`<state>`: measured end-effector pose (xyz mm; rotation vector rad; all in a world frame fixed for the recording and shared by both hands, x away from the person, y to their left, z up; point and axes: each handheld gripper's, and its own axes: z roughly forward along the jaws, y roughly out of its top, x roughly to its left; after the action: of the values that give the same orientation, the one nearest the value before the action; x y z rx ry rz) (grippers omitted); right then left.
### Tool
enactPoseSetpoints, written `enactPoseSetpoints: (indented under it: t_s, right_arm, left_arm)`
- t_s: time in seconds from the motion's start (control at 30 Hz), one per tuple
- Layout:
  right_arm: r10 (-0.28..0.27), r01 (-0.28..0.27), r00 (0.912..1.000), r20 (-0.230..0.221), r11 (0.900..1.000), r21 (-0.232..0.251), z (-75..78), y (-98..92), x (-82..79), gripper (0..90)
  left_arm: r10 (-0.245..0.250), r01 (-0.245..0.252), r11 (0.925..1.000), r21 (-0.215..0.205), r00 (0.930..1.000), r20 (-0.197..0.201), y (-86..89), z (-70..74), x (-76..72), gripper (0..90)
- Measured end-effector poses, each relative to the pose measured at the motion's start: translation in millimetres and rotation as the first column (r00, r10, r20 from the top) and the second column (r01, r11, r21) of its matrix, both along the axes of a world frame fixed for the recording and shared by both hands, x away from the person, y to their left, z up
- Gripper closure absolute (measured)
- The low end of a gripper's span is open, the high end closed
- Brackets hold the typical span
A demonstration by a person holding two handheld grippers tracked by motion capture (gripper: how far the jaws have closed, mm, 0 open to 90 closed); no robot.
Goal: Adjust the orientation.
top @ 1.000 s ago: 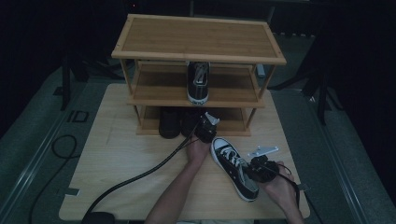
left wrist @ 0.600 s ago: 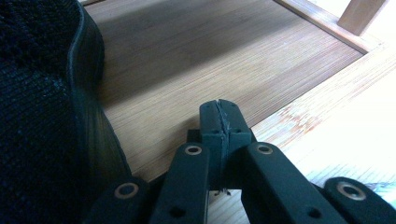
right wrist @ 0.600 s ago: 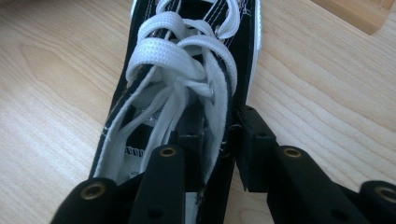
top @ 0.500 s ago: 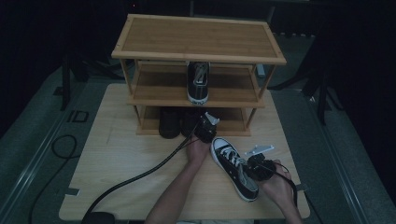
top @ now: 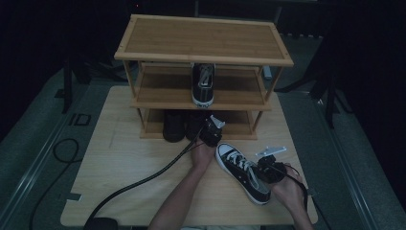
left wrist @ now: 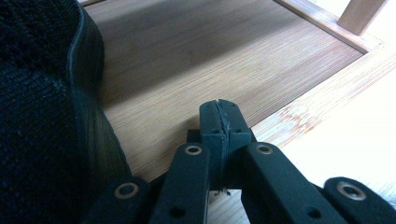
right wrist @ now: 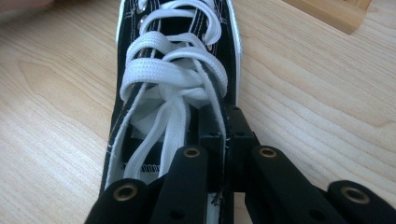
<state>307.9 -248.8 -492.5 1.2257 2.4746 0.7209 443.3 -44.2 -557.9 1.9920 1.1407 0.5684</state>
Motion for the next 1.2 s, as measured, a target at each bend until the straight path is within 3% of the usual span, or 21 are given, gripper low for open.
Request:
enactPoseSetpoints:
  t_s: [0.23,0.63,1.2]
  right_arm:
    - [0.009,-0.009,1.0000,-0.001,1.000,0.025,7.1,-9.2,4.3,88.6]
    - [-0.030,0.028,0.9991,0.028,0.996,0.084,24.5,-25.5,10.0,88.6]
    - [-0.062,0.057,0.9967,0.052,0.994,0.099,35.7,-31.8,14.3,88.5]
  left_arm:
    - [-0.001,0.001,1.0000,0.002,1.0000,0.001,-0.2,0.0,0.0,90.0]
    - [-0.001,0.001,1.0000,0.005,1.0000,0.001,-0.6,0.0,0.3,90.0]
    - [-0.002,0.002,0.9999,0.012,1.0000,0.003,-0.8,0.1,0.1,90.0]
